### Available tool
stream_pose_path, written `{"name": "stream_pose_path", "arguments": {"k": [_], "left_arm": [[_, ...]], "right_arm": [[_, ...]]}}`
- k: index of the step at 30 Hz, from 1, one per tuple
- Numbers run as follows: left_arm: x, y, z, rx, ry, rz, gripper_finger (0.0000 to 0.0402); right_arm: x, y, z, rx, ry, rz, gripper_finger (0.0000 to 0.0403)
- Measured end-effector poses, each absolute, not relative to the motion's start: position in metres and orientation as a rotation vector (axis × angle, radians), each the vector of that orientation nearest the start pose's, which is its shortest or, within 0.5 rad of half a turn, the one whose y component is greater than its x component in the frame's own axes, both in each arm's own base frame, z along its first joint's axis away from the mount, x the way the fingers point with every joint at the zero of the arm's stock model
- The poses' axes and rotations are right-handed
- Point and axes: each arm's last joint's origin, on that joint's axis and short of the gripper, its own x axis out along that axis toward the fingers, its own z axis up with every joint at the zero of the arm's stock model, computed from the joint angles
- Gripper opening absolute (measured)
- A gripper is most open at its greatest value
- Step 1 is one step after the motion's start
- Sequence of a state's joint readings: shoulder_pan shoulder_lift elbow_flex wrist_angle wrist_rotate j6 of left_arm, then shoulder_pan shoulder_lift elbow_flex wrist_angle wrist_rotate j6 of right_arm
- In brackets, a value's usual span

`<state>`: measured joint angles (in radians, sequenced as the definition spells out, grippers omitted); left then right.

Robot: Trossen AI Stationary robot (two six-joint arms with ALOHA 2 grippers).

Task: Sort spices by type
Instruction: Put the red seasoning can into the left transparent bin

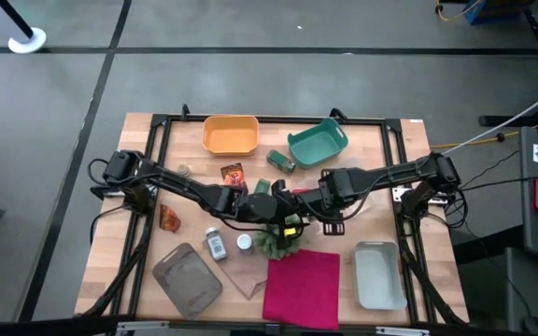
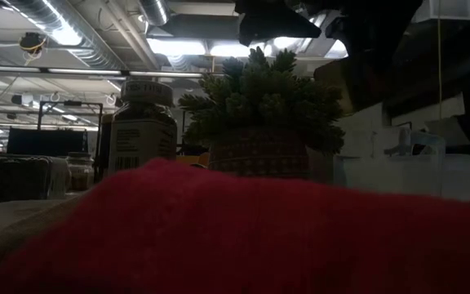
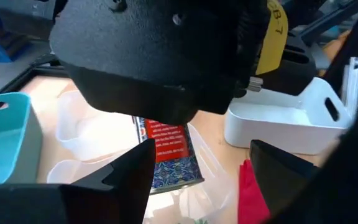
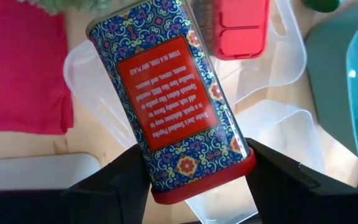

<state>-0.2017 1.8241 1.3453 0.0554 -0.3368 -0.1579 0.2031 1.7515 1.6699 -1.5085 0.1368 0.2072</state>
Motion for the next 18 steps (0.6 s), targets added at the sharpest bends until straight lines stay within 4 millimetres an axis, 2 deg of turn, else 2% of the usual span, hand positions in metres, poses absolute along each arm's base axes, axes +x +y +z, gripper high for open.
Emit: {"name": "stream_pose_path", "arguments": {"k": [13, 18], "left_arm": [[0.4, -0.091, 0.248, 0.079, 0.517, 0.243, 0.0246], [0.401, -0.088, 0.249, 0.059, 0.5, 0.263, 0.0246]], "right_arm": [[0.312, 0.06, 0.307, -0.074, 1.532, -0.137, 0.0228], [0.314, 0.06, 0.307, -0.071, 1.509, -0.131, 0.0229]]}}
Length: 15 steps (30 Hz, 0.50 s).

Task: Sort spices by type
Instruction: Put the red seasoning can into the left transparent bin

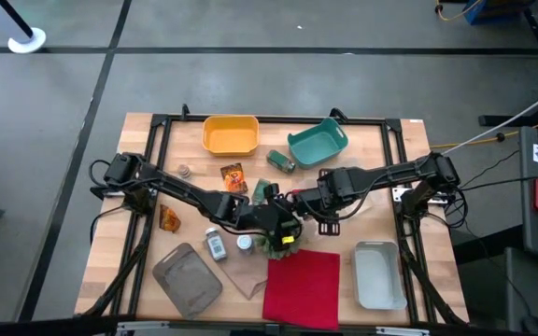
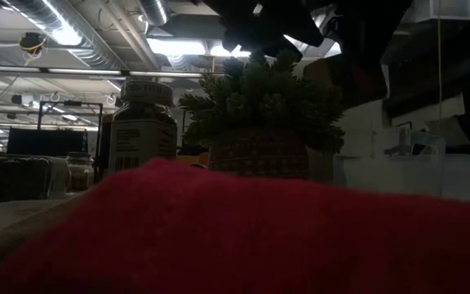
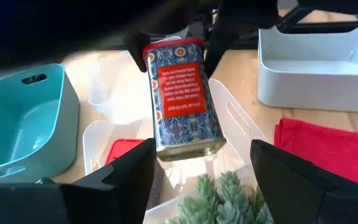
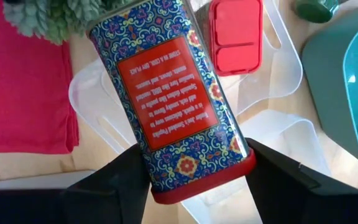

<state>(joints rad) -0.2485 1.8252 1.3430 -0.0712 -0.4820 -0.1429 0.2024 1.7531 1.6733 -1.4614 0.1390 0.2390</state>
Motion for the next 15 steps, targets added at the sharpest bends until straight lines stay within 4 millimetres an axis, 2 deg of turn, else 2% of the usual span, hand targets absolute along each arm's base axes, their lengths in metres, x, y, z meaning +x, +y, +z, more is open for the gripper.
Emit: {"name": "stream_pose_path", "arguments": {"k": [15], "left_arm": [[0.4033, -0.0828, 0.2478, 0.019, 0.471, 0.295, 0.0246]], "right_arm": [[0.3222, 0.0622, 0.3082, -0.051, 1.421, -0.107, 0.0229]]}}
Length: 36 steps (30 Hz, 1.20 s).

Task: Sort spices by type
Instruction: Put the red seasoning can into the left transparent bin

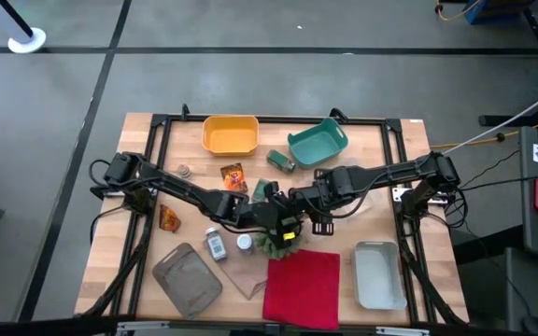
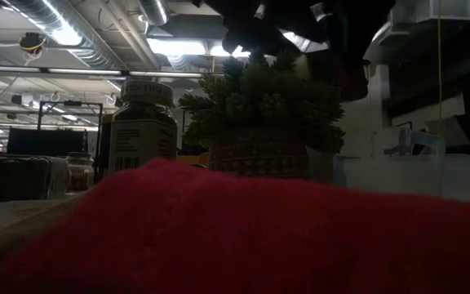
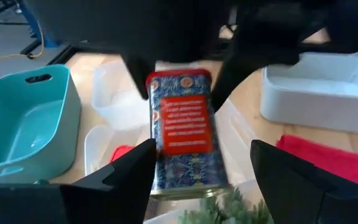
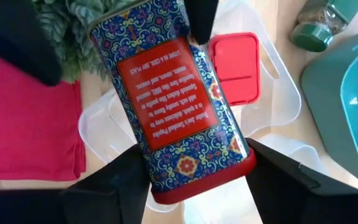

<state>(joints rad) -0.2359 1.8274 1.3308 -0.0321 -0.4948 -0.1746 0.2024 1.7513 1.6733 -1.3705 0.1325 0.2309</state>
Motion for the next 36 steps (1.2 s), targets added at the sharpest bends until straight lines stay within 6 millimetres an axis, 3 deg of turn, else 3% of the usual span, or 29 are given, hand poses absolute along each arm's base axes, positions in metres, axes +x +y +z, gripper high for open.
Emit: {"name": "stream_pose_path", "arguments": {"k": [27, 36], "left_arm": [[0.4, -0.081, 0.243, 0.013, 0.535, 0.296, 0.0246], [0.401, -0.069, 0.235, 0.019, 0.587, 0.315, 0.0247]], "right_arm": [[0.328, 0.063, 0.308, -0.091, 1.371, -0.073, 0.0229], [0.333, 0.063, 0.312, -0.092, 1.304, -0.073, 0.0229]]}}
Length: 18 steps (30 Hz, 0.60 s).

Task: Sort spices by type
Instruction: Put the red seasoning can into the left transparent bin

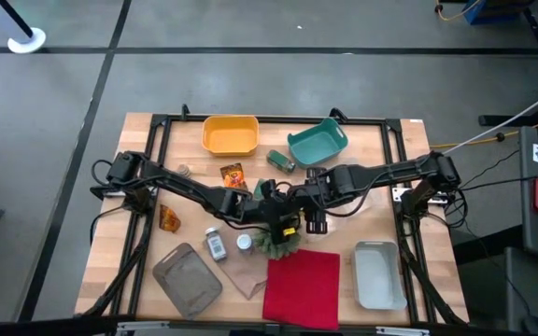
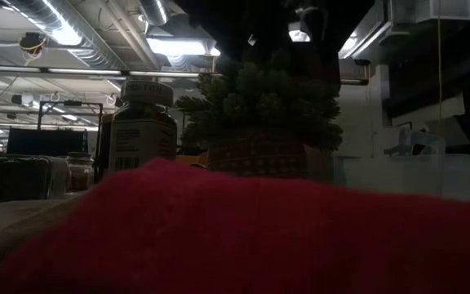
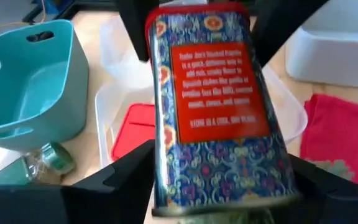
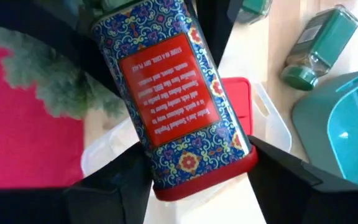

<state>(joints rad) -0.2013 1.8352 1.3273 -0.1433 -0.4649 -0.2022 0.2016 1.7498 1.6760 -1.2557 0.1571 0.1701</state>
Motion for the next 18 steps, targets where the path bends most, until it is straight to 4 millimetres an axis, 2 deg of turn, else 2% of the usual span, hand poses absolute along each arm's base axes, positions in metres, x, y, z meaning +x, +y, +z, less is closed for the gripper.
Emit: {"name": "stream_pose_path", "arguments": {"k": [12, 18], "left_arm": [[0.4023, -0.0647, 0.2383, 0.013, 0.564, 0.327, 0.0245], [0.4023, -0.0652, 0.2386, 0.025, 0.564, 0.326, 0.0196]], "right_arm": [[0.332, 0.0629, 0.319, -0.121, 1.295, -0.073, 0.0229], [0.3322, 0.0627, 0.3187, -0.115, 1.296, -0.076, 0.023]]}}
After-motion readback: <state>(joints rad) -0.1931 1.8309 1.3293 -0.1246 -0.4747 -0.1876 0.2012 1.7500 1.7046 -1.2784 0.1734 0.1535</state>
